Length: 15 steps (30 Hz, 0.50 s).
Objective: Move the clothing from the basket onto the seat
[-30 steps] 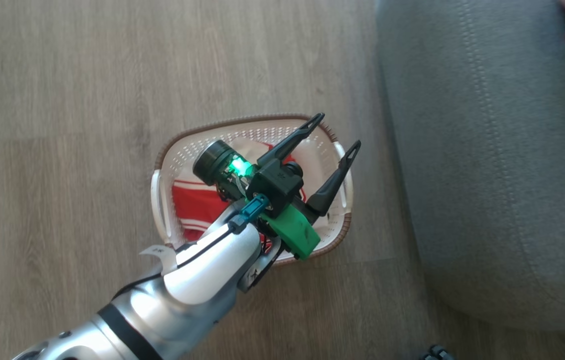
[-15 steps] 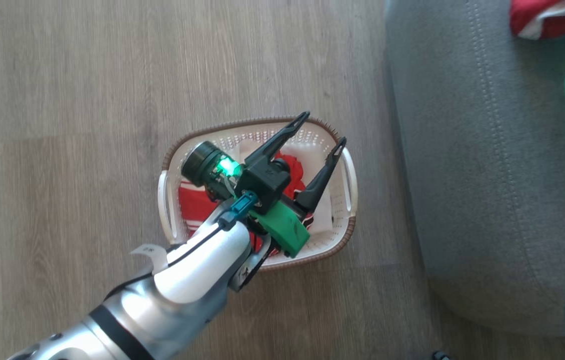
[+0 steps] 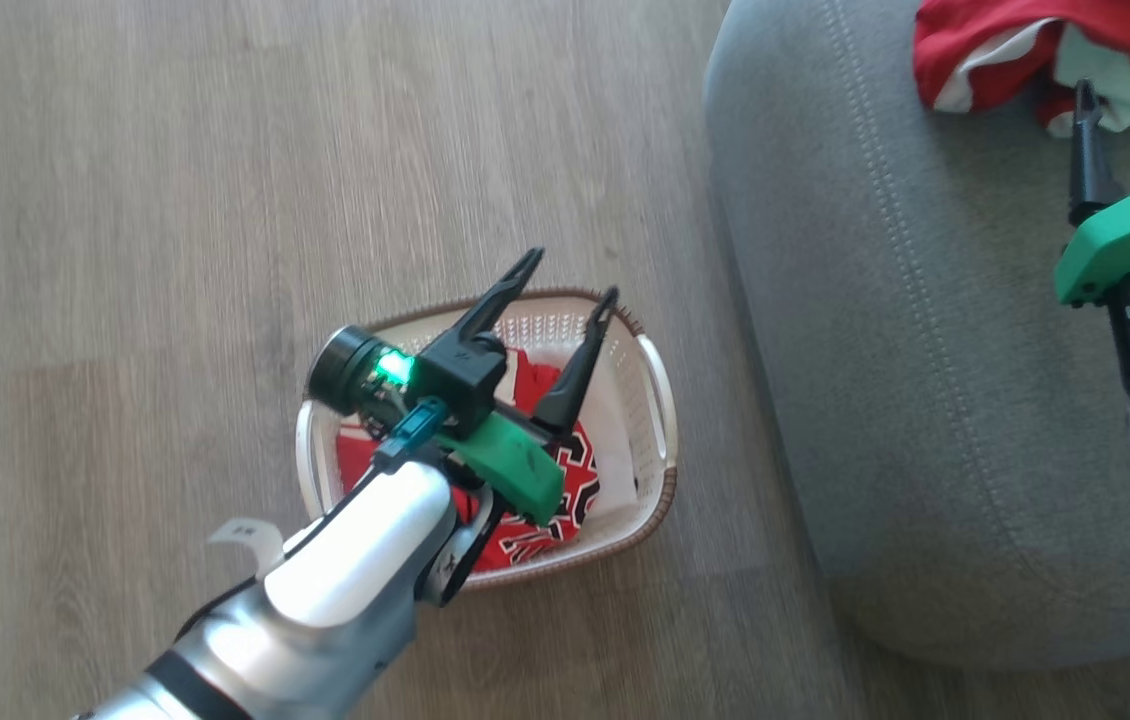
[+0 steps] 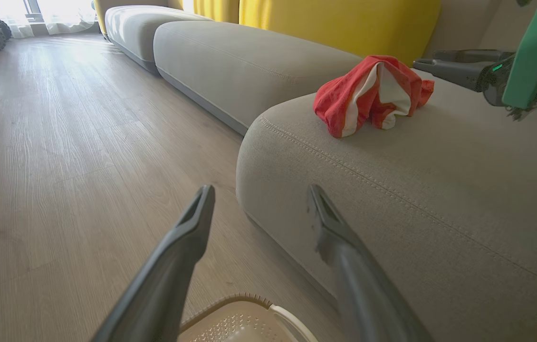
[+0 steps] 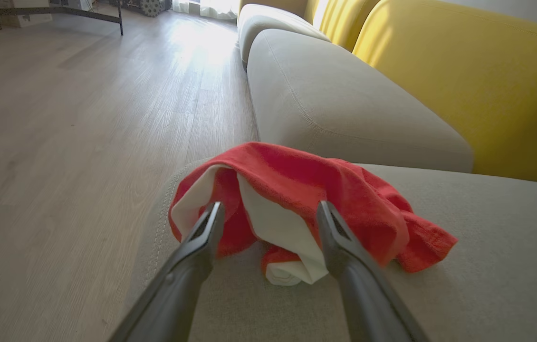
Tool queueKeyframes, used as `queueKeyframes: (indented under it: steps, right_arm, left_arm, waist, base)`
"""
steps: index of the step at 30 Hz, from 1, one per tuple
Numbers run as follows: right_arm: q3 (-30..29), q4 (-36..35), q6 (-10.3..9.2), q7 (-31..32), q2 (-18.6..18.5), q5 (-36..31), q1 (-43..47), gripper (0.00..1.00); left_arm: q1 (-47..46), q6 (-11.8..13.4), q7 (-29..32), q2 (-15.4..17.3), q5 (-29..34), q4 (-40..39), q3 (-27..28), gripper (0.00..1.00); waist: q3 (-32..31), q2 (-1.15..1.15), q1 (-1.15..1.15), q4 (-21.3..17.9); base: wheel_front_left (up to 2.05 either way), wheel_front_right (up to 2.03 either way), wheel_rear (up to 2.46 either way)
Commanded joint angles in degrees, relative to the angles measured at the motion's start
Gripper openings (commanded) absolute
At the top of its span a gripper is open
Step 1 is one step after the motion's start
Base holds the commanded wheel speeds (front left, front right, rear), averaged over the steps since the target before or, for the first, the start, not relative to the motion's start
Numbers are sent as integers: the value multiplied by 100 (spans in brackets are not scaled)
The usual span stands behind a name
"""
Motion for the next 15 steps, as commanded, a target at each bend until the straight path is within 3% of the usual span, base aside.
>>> queueKeyframes:
  steps: [1,15]
  right_arm:
    - [159,-275,-2,-54,-8,81,21,100]
    - [842,-933,-2,-54,281,672,679,100]
  left_arm:
    - [20,51,-69,130,-45,-161,226,100]
    - [1023,396,-114,562,-368,-368,1252,100]
  waist:
    - [-157,0,0,-49]
    - [-1274,0,0,326]
  base:
    - [0,0,0]
    - [0,0,0]
